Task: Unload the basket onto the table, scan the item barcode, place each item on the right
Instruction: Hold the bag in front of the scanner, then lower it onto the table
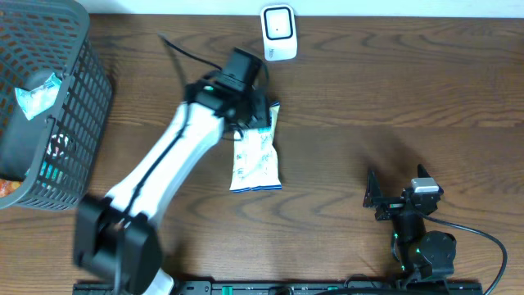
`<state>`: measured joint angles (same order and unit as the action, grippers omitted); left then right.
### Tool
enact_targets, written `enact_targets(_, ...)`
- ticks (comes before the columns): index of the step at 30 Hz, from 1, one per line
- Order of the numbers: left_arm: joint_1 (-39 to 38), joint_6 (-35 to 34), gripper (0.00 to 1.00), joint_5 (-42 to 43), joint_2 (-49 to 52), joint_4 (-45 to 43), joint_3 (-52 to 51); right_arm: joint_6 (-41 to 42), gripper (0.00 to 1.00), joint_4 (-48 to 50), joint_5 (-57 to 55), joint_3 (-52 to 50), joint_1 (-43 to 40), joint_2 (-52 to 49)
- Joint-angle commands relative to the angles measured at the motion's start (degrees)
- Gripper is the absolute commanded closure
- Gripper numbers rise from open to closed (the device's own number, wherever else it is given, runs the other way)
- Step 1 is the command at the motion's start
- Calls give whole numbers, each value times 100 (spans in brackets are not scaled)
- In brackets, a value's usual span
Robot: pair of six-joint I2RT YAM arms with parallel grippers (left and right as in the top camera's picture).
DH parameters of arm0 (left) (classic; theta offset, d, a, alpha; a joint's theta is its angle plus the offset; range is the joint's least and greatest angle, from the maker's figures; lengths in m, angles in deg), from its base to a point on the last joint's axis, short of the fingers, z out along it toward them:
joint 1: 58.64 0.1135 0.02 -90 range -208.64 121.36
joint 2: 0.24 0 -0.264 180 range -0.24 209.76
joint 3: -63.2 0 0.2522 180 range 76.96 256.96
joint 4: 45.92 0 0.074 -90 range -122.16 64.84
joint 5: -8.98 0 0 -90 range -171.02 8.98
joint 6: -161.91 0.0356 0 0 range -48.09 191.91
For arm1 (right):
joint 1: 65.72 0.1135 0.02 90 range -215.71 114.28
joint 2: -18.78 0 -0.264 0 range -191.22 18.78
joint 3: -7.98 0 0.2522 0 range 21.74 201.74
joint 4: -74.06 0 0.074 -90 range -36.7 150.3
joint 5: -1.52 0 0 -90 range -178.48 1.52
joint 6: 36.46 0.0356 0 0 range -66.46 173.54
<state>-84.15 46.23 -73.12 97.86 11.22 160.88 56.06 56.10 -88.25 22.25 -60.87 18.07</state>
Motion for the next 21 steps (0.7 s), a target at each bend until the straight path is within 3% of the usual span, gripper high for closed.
enact_targets(1,103,57,41,-903,-125,22,66,-44,1,-9,11,-22,46,33)
enact_targets(18,-481,-179,42,-667,1873,-339,-39,-44,1,-9,11,-22,46,33)
enact_targets(21,-588,168,42,-761,2205,-501,-39,-44,1,-9,11,-22,46,33)
